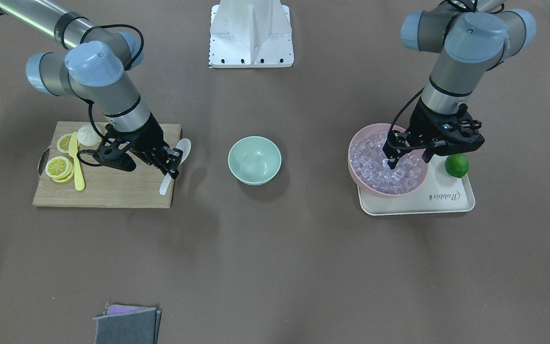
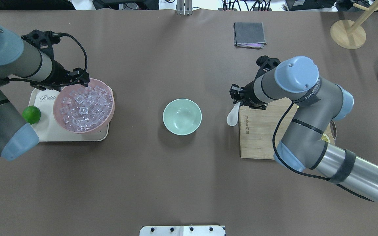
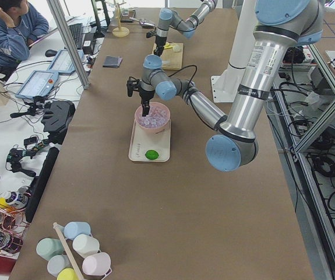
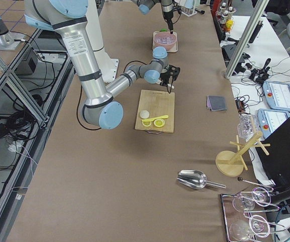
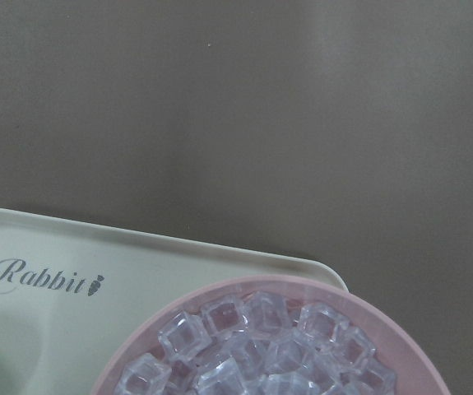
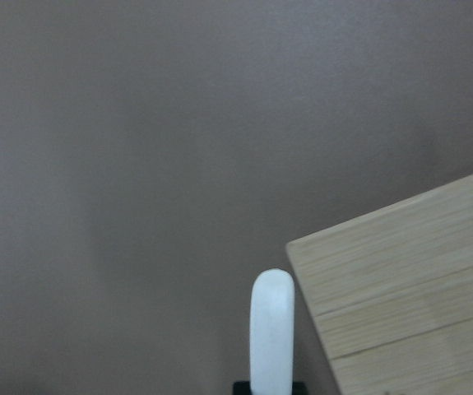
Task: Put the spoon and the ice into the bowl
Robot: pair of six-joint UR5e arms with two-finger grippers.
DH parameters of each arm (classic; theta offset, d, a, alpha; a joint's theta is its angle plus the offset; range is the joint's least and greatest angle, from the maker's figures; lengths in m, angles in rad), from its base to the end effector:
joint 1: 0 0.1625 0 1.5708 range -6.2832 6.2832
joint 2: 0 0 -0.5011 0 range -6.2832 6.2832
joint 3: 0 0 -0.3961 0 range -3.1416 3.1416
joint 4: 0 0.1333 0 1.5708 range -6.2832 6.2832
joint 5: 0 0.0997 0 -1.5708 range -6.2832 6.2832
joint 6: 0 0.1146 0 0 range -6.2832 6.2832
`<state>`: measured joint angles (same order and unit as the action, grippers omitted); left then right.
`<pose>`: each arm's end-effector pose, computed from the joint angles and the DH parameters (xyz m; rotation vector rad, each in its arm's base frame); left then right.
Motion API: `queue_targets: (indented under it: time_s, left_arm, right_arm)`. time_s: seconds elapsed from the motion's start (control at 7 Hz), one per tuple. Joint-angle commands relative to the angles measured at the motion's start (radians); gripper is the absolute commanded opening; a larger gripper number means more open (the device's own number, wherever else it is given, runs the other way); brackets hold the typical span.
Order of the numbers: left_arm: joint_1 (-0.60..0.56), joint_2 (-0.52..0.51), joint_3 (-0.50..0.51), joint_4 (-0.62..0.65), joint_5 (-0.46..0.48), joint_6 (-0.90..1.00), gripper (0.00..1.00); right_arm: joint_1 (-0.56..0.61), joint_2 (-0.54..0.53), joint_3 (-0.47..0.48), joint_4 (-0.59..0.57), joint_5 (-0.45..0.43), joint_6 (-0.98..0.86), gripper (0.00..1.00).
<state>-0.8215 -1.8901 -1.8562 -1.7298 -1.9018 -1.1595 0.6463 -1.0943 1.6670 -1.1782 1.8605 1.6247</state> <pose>0.3589 -0.5268 0.4224 0.1810 0.8011 -0.2606 -0.5061 -0.5077 0.3737 0.0248 -1.0052 0.5014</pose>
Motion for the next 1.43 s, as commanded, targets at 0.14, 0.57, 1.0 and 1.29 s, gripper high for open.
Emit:
queue_targets:
  time_s: [0.14, 0.57, 1.0, 1.29]
  left_arm:
    - [0.05, -0.001, 0.021, 0.004, 0.062, 0.0, 0.85]
    - [0.077, -0.003, 0.031, 0.004, 0.09, 0.0, 0.82]
    - [0.107, -0.009, 0.037, 0.004, 0.098, 0.001, 0.8]
    - [0.125, -0.018, 0.048, 0.004, 0.137, 0.006, 0.78]
  right_arm:
    - [-0.078, 0.179, -0.117, -0.034, -0.145, 0.157, 0.0]
    - [-0.138, 0.226, -0.151, -0.034, -0.251, 0.222, 0.0]
    - [-0.152, 0.231, -0.153, -0.035, -0.288, 0.235, 0.11]
    - [-0.14, 0.228, -0.15, -0.046, -0.293, 0.21, 1.0]
